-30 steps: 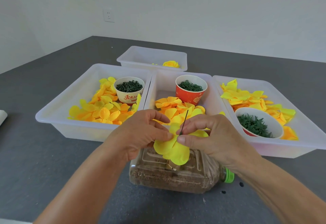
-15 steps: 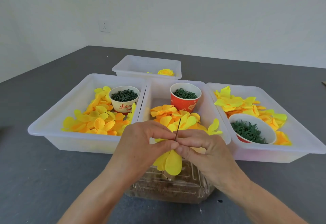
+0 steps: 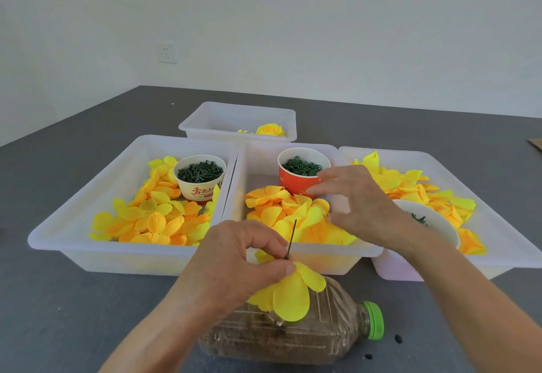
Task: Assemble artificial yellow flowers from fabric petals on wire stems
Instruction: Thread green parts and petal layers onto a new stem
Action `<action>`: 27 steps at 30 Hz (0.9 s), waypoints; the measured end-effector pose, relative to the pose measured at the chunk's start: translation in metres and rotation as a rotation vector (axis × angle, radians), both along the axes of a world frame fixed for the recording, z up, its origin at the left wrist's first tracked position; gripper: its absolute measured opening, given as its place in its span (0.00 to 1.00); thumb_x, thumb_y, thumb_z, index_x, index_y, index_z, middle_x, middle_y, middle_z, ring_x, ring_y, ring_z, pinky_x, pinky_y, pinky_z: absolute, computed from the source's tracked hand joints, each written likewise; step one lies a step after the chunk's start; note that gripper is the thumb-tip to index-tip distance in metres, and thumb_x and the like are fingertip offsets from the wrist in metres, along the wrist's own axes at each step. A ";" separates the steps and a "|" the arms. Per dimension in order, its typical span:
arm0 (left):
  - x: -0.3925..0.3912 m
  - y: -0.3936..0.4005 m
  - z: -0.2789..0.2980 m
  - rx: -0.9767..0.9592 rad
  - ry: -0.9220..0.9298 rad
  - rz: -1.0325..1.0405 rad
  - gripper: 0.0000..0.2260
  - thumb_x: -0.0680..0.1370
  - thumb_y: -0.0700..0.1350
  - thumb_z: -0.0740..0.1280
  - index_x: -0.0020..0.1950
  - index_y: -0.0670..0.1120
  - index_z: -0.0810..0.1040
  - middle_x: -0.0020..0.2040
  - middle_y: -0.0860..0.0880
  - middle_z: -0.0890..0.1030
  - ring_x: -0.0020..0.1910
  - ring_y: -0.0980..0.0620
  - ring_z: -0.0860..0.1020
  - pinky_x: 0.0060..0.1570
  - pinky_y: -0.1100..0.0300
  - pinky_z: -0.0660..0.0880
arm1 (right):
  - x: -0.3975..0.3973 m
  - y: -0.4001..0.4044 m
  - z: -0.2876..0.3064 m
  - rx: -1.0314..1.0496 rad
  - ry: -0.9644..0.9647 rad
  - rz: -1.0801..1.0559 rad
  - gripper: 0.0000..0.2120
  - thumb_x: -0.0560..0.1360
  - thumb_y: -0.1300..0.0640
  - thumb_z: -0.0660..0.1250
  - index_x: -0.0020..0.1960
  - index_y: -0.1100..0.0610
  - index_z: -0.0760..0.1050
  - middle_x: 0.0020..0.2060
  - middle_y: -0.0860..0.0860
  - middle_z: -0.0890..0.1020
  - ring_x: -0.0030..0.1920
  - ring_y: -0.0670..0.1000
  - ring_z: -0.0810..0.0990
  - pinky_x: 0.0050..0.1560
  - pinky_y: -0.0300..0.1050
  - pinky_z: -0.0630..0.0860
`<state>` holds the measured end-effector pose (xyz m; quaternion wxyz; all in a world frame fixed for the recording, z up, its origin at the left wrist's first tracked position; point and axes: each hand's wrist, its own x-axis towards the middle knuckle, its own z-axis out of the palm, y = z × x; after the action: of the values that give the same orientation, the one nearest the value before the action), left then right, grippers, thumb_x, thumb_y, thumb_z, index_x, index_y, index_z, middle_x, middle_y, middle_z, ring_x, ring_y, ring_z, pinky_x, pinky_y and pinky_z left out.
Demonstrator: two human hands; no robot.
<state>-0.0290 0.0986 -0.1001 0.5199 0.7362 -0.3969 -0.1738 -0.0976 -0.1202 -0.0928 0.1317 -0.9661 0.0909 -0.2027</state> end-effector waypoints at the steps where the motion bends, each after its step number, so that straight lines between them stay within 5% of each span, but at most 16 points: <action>1: 0.001 0.000 0.000 0.006 0.011 -0.006 0.03 0.65 0.43 0.77 0.35 0.49 0.84 0.43 0.59 0.83 0.43 0.64 0.79 0.44 0.66 0.74 | 0.006 -0.005 -0.006 -0.125 0.147 -0.015 0.24 0.67 0.65 0.71 0.59 0.46 0.79 0.66 0.48 0.71 0.67 0.45 0.63 0.65 0.39 0.60; 3: 0.004 0.000 0.003 0.026 0.046 -0.044 0.04 0.65 0.43 0.77 0.36 0.50 0.85 0.43 0.59 0.83 0.46 0.63 0.79 0.46 0.65 0.72 | 0.016 -0.009 -0.017 -0.233 0.304 -0.058 0.20 0.70 0.59 0.71 0.59 0.43 0.78 0.67 0.44 0.68 0.68 0.50 0.60 0.63 0.47 0.62; 6: 0.010 0.002 0.008 0.071 0.124 -0.131 0.08 0.62 0.43 0.79 0.38 0.51 0.85 0.45 0.56 0.84 0.49 0.59 0.79 0.50 0.60 0.73 | 0.025 -0.009 -0.028 -0.202 0.251 -0.037 0.09 0.73 0.53 0.69 0.53 0.50 0.82 0.62 0.46 0.75 0.65 0.51 0.66 0.59 0.47 0.66; 8: 0.016 0.006 0.011 0.095 0.177 -0.190 0.13 0.60 0.44 0.80 0.43 0.50 0.85 0.48 0.50 0.84 0.53 0.53 0.79 0.56 0.56 0.75 | 0.027 -0.011 -0.027 0.035 0.121 -0.086 0.08 0.73 0.54 0.70 0.46 0.59 0.82 0.49 0.51 0.82 0.53 0.52 0.75 0.53 0.47 0.70; 11: 0.025 0.009 0.015 0.012 0.285 -0.217 0.12 0.64 0.38 0.74 0.46 0.46 0.85 0.47 0.44 0.84 0.48 0.53 0.81 0.49 0.62 0.77 | 0.027 -0.013 -0.018 0.430 0.002 -0.164 0.11 0.71 0.58 0.72 0.38 0.67 0.78 0.31 0.61 0.78 0.31 0.57 0.74 0.41 0.54 0.75; 18: 0.039 -0.002 0.015 -0.081 0.251 0.077 0.07 0.73 0.31 0.67 0.44 0.41 0.82 0.44 0.44 0.84 0.41 0.51 0.80 0.45 0.64 0.76 | 0.024 -0.023 -0.013 0.597 -0.061 -0.217 0.12 0.69 0.58 0.74 0.45 0.68 0.81 0.41 0.67 0.82 0.40 0.65 0.82 0.45 0.61 0.79; 24: 0.058 -0.019 0.003 -0.032 0.019 0.268 0.05 0.70 0.37 0.73 0.40 0.46 0.81 0.38 0.51 0.82 0.36 0.58 0.79 0.39 0.66 0.74 | 0.019 -0.038 -0.010 0.517 -0.075 -0.224 0.10 0.68 0.59 0.75 0.41 0.67 0.81 0.36 0.64 0.82 0.32 0.48 0.75 0.36 0.40 0.70; 27: 0.063 -0.039 -0.001 0.236 -0.184 0.238 0.19 0.66 0.52 0.76 0.53 0.46 0.80 0.48 0.50 0.81 0.46 0.54 0.78 0.44 0.62 0.73 | 0.020 -0.037 -0.015 0.410 -0.030 -0.237 0.10 0.69 0.58 0.74 0.43 0.65 0.81 0.33 0.58 0.83 0.30 0.47 0.79 0.29 0.30 0.68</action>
<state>0.0342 0.0595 -0.1014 0.4083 0.8466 -0.3297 -0.0887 -0.0771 -0.1577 -0.1075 0.3020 -0.8986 0.2409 -0.2083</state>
